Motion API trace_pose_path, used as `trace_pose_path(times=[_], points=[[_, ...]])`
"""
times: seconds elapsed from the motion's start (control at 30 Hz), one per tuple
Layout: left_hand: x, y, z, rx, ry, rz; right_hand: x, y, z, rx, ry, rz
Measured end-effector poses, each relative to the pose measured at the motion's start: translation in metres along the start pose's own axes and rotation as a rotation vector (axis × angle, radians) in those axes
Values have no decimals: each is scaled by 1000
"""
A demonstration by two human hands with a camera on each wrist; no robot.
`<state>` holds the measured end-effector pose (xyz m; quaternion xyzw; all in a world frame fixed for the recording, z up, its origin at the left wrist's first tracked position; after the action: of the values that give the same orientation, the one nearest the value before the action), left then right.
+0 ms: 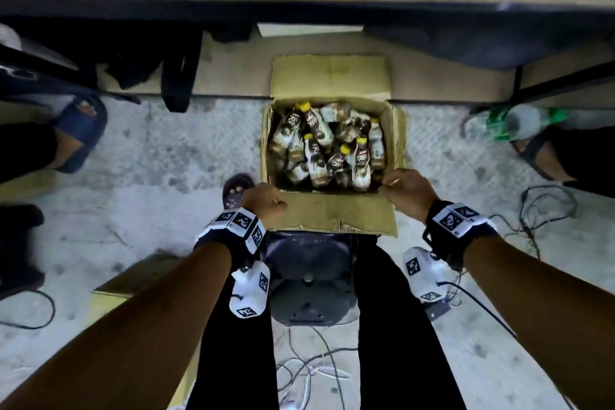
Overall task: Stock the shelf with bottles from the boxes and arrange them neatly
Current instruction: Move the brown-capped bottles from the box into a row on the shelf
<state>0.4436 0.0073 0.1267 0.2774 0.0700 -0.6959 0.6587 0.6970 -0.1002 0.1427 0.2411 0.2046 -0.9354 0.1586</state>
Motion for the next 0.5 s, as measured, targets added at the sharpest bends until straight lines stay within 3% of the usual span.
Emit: trace_pose_path(times=[0.17,0.3,0.5], points=[[33,-19,-59,0,-91,-31,45,29,-67,93,-4,-54],[22,-36,-111,-24,59,6,81,51,-130,133,24,-128],[2,-11,-191,62,209,-72,126,99,-207,420,77,-420]])
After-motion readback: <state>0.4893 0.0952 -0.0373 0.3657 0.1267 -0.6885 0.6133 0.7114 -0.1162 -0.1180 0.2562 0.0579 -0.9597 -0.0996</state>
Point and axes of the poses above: each hand's wrist, its own z-axis away from the middle knuckle, its own x-axis out of the palm, y = z × x, the point moved 5 cm from there along -z, towards the middle knuckle, and after that the axes turned 6 degrees about y, right-handed, at the moved point
